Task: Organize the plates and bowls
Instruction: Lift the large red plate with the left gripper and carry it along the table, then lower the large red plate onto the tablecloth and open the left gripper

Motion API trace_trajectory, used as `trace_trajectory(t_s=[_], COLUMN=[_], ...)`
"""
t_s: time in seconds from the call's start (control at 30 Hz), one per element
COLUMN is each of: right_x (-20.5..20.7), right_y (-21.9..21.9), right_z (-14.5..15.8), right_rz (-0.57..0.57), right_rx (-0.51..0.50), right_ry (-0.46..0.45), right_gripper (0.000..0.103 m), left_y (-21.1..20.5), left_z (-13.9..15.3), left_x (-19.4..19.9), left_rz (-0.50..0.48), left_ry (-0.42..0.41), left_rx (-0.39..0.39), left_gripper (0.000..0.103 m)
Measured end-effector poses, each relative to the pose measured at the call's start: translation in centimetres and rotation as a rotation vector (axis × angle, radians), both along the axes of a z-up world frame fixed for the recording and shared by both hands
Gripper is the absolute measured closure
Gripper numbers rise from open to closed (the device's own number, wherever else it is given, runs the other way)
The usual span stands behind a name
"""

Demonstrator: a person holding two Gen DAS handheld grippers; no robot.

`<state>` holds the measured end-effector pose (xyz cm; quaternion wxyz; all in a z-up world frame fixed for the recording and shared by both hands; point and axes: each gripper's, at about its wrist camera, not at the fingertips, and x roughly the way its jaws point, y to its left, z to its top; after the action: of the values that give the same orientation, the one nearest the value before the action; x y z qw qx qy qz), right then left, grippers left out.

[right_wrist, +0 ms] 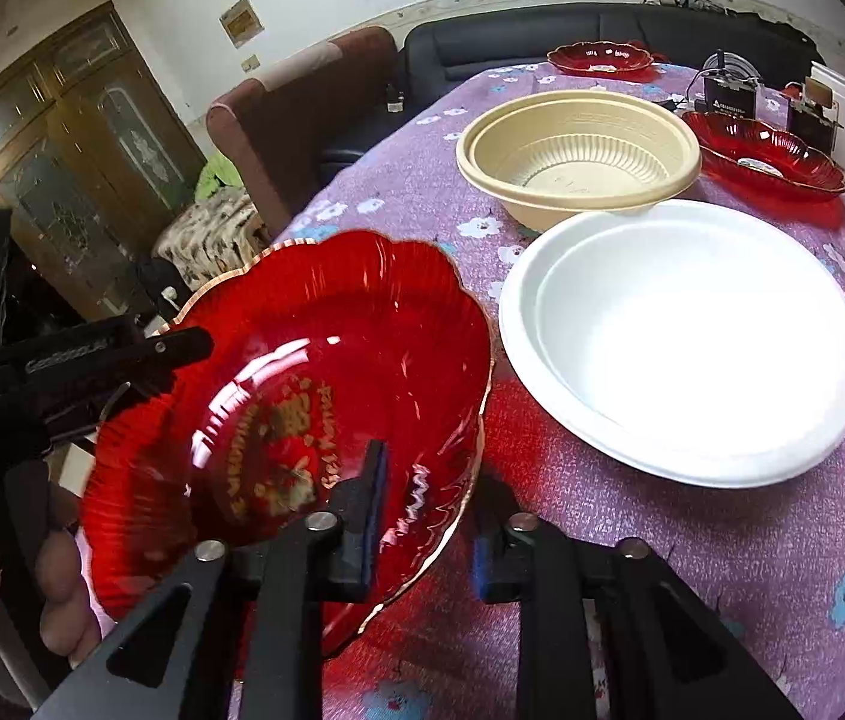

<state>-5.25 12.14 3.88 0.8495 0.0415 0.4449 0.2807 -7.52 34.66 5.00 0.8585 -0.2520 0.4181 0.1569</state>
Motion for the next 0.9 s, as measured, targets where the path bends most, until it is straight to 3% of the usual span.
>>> trace_trajectory(t_s=[0.07,0.3,0.6,0.9], right_x=[-0.4,-1.8,-3.1,-4.5], right_y=[-0.4,-2.0,-6.5,-11.9], right_z=[0.4,1.6,2.7,4.1], right_rz=[0.0,-0.006,-0.041,-0.113], right_rx=[0.009,0.029,0.069,0.087], right_ry=[-0.016,-0.043,-0.061,-0.112], right_gripper=[0.063,0.061,0.058,0.054], left_y=[-0.3,-2.1,-8.3,-14.4], left_z=[1.2,4.3,6.8,7.8], left_x=[-1.1,-3.4,-5.8,-6.3], left_rz=[0.004,0.0,-0.012,-0.064], left_ry=[-0.034,-0.103,-0.131,-0.103], left_rx=[0.022,0.068,0.292,0.443], left_gripper=[0.042,0.033,0.029,0.029])
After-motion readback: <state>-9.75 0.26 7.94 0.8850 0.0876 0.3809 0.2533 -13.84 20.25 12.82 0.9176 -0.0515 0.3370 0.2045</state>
